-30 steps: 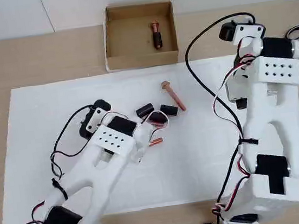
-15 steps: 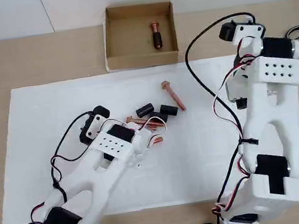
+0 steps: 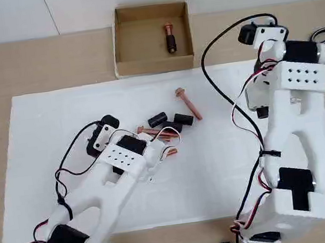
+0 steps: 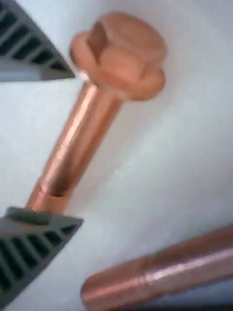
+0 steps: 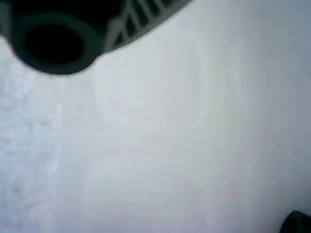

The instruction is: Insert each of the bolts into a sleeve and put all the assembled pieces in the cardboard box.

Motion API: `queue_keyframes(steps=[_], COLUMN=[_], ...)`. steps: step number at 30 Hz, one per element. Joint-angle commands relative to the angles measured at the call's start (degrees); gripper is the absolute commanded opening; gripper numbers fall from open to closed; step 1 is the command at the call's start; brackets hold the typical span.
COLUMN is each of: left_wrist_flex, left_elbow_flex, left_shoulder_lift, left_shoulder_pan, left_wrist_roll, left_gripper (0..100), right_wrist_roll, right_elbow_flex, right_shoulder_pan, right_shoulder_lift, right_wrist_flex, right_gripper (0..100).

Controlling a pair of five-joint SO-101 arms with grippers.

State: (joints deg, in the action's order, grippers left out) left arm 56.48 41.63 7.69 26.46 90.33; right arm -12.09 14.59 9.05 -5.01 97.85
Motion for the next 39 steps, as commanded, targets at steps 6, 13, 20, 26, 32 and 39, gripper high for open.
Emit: queue_keyframes(steps=[6,13,20,26,32,39], left_wrist_flex=[-0.8,-0.7,-0.7,-0.7,-0.7,-0.7], left_elbow_flex=[0.4,0.4,0.4,0.4,0.4,0.4], left_shoulder_lift=[0.2,0.2,0.2,0.2,0.2,0.2], left_shoulder_pan=[0.3,0.3,0.3,0.2,0.2,0.1], left_wrist_roll=[-0.1,0.1,-0.4,-0.2,0.0,0.1], left_gripper=[17,17,18,23,23,19], right_wrist_roll=[0.5,0.5,1.7,1.7,1.7,1.7], right_elbow_flex=[0.2,0.2,0.2,0.2,0.2,0.2], right_shoulder_pan=[0.4,0.4,0.3,0.3,0.3,0.3], right_shoulder_lift=[3.2,3.2,3.2,3.2,3.2,3.2], right_wrist_flex=[-0.4,-0.4,-0.4,-0.4,-0.4,-0.4], right_gripper=[2.0,2.0,2.0,2.0,2.0,2.0])
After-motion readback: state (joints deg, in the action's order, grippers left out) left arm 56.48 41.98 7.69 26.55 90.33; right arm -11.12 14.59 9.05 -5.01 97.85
